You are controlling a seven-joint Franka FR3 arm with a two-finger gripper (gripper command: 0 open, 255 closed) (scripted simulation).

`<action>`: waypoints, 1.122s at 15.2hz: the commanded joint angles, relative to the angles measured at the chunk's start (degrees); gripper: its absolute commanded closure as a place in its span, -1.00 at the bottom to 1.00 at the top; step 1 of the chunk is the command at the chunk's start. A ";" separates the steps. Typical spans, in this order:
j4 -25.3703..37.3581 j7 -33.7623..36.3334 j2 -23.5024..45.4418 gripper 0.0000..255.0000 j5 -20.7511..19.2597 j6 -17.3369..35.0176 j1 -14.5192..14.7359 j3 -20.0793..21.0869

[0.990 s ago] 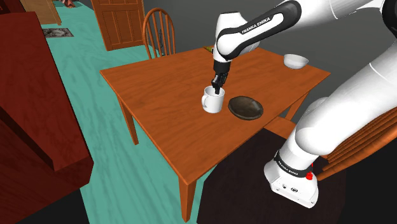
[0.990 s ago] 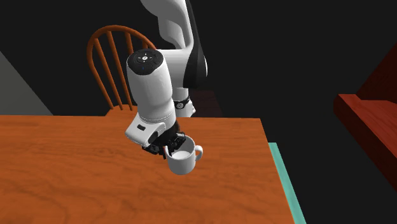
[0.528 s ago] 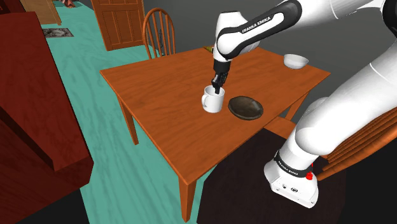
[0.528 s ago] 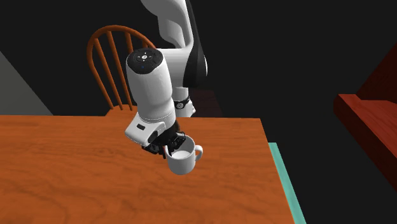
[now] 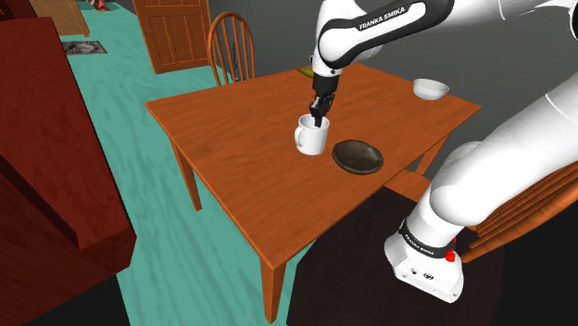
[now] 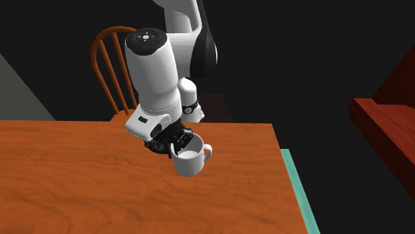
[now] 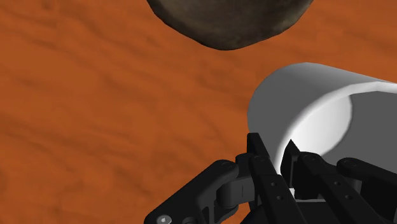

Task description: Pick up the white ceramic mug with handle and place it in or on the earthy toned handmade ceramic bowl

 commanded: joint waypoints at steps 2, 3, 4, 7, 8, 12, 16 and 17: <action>1.67 0.04 -0.80 1.00 0.02 -2.48 0.02 0.09; 2.24 0.05 -1.05 1.00 0.02 -3.30 0.02 0.12; 2.82 0.05 -1.29 1.00 0.02 -4.11 0.03 0.14; 4.62 0.06 -1.90 1.00 0.04 -6.53 0.04 0.21; 5.24 0.06 -2.08 1.00 0.04 -7.33 0.04 0.23; 7.85 0.06 -2.65 1.00 0.07 -10.50 0.07 0.32; 6.62 -1.25 -6.80 1.00 -0.65 -13.38 -0.70 -0.54; 5.43 -1.92 -8.76 1.00 -1.06 -14.13 -1.12 -1.00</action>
